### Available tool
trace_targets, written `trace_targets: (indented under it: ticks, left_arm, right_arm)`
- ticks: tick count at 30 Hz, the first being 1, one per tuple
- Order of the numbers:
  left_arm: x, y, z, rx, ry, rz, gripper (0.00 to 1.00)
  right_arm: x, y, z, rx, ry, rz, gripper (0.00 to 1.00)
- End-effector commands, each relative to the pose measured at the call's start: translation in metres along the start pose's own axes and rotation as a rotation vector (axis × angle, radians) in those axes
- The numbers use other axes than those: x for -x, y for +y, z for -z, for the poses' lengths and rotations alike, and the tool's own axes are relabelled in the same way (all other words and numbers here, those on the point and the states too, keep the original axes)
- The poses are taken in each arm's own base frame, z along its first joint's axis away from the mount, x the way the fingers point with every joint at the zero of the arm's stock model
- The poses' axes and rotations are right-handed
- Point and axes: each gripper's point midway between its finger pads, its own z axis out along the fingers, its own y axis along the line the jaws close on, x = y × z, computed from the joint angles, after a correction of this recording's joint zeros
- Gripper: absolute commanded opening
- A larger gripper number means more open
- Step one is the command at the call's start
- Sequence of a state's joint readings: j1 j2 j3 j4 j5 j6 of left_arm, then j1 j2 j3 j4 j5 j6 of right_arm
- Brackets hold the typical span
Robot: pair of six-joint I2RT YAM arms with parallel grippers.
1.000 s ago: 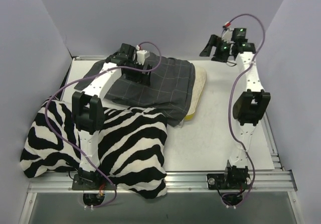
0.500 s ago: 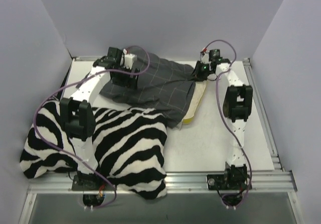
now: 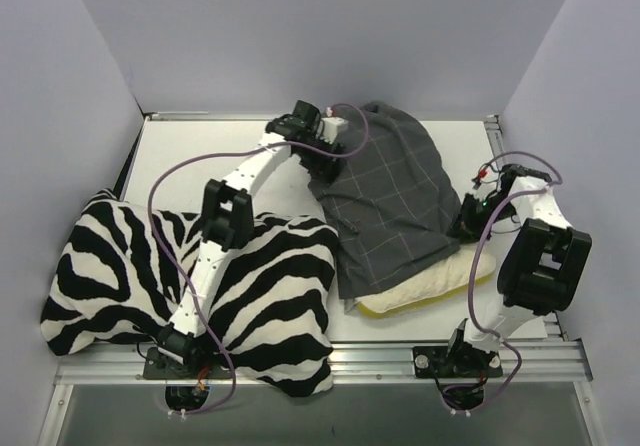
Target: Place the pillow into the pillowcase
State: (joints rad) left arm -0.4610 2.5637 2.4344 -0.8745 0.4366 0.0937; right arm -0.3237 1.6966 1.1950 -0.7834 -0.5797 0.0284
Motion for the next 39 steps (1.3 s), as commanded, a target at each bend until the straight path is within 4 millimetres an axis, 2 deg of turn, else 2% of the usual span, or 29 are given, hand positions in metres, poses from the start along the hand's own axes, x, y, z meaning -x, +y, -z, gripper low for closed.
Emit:
trace_targets:
  ticks: [1, 3, 5, 6, 7, 8, 9, 11, 12, 14, 15, 16, 17, 18, 19, 20, 21, 23, 25, 26, 28, 30, 32, 33, 35, 36, 37, 38, 39]
  left_arm:
    - [0.009, -0.089, -0.036, -0.257, -0.013, -0.117, 0.78]
    - [0.025, -0.093, -0.049, -0.292, -0.089, -0.098, 0.84]
    - [0.045, -0.09, -0.045, -0.326, -0.172, -0.011, 0.91]
    - [0.066, -0.096, -0.02, -0.341, -0.233, -0.024, 0.97]
    - [0.075, -0.092, -0.005, -0.336, -0.266, -0.024, 0.97]
    - [0.087, -0.096, 0.012, -0.348, -0.311, -0.061, 0.97]
    - [0.095, -0.104, 0.044, -0.341, -0.346, -0.094, 0.97]
    - [0.101, -0.108, 0.081, -0.319, -0.383, -0.14, 0.97]
    - [0.095, -0.122, 0.111, -0.322, -0.393, -0.154, 0.97]
    - [0.083, -0.138, 0.139, -0.33, -0.397, -0.197, 0.98]
    - [0.08, -0.165, 0.181, -0.377, -0.44, -0.271, 0.97]
    - [0.05, -0.169, 0.174, -0.395, -0.389, -0.317, 0.97]
    - [0.03, -0.186, 0.18, -0.416, -0.352, -0.354, 0.97]
    - [0.02, -0.205, 0.207, -0.417, -0.376, -0.419, 0.97]
    - [-0.012, -0.208, 0.196, -0.428, -0.32, -0.471, 0.97]
    - [-0.03, -0.223, 0.21, -0.435, -0.301, -0.517, 0.98]
    - [-0.054, -0.242, 0.203, -0.467, -0.252, -0.572, 0.96]
    - [-0.106, -0.251, 0.184, -0.481, -0.142, -0.677, 0.94]
    - [-0.137, -0.272, 0.177, -0.509, -0.105, -0.828, 0.89]
    - [-0.157, -0.273, 0.166, -0.522, -0.057, -0.859, 0.87]
    - [-0.176, -0.284, 0.151, -0.549, -0.016, -0.943, 0.82]
    - [-0.181, -0.28, 0.123, -0.532, 0.015, -0.946, 0.75]
    - [-0.173, -0.279, 0.1, -0.485, 0.008, -0.95, 0.63]
    - [-0.167, -0.274, 0.084, -0.464, 0.017, -0.941, 0.6]
    - [-0.152, -0.268, 0.056, -0.404, -0.005, -0.926, 0.53]
    - [-0.136, -0.262, 0.048, -0.336, -0.028, -0.929, 0.49]
    - [-0.123, -0.257, 0.041, -0.294, -0.048, -0.909, 0.46]
    - [-0.111, -0.242, 0.025, -0.246, -0.062, -0.88, 0.43]
    - [-0.095, -0.227, 0.02, -0.181, -0.081, -0.843, 0.39]
  right_arm:
    - [-0.076, 0.03, 0.021, 0.1, 0.187, 0.122, 0.0]
    - [-0.08, 0.065, 0.033, 0.232, 0.169, 0.182, 0.01]
    - [-0.084, 0.081, 0.04, 0.245, 0.151, 0.272, 0.12]
    - [-0.083, 0.086, 0.041, 0.207, 0.144, 0.354, 0.3]
    - [-0.079, 0.085, 0.044, 0.19, 0.125, 0.418, 0.4]
    - [-0.078, 0.083, 0.048, 0.169, 0.128, 0.446, 0.47]
    - [-0.073, 0.072, 0.051, 0.105, 0.123, 0.476, 0.55]
    - [-0.055, 0.059, 0.065, 0.072, 0.072, 0.595, 0.64]
    - [-0.046, 0.05, 0.07, 0.041, 0.049, 0.642, 0.71]
    - [-0.03, 0.045, 0.084, 0.023, 0.001, 0.777, 0.73]
    - [-0.026, 0.047, 0.089, 0.021, -0.019, 0.825, 0.74]
    - [-0.028, 0.05, 0.094, 0.021, -0.041, 0.884, 0.75]
    - [-0.03, 0.049, 0.094, 0.021, -0.043, 0.999, 0.78]
    - [-0.034, 0.046, 0.092, 0.012, -0.029, 1.047, 0.81]
    - [-0.039, 0.041, 0.089, 0.0, -0.006, 1.091, 0.81]
    - [-0.049, 0.033, 0.084, -0.006, 0.028, 1.141, 0.81]
    - [-0.055, 0.028, 0.08, 0.0, 0.047, 1.16, 0.81]
    - [-0.074, 0.016, 0.069, 0.005, 0.121, 1.186, 0.79]
    - [-0.083, 0.009, 0.063, 0.024, 0.168, 1.213, 0.76]
    - [-0.097, 0.002, 0.06, 0.052, 0.224, 1.2, 0.74]
    - [-0.108, -0.009, 0.052, 0.069, 0.29, 1.18, 0.72]
    - [-0.12, -0.015, 0.041, 0.102, 0.34, 1.133, 0.61]
    - [-0.114, -0.012, 0.029, 0.113, 0.333, 1.028, 0.48]
    - [-0.108, -0.007, 0.024, 0.126, 0.313, 0.977, 0.46]
    - [-0.084, 0.0, 0.011, 0.127, 0.284, 0.862, 0.42]
    - [-0.075, 0.004, 0.007, 0.134, 0.271, 0.827, 0.4]
    - [-0.049, 0.013, 0.002, 0.144, 0.227, 0.797, 0.4]
    - [-0.037, 0.02, 0.002, 0.149, 0.205, 0.725, 0.4]
    - [-0.024, 0.026, 0.0, 0.157, 0.183, 0.695, 0.39]
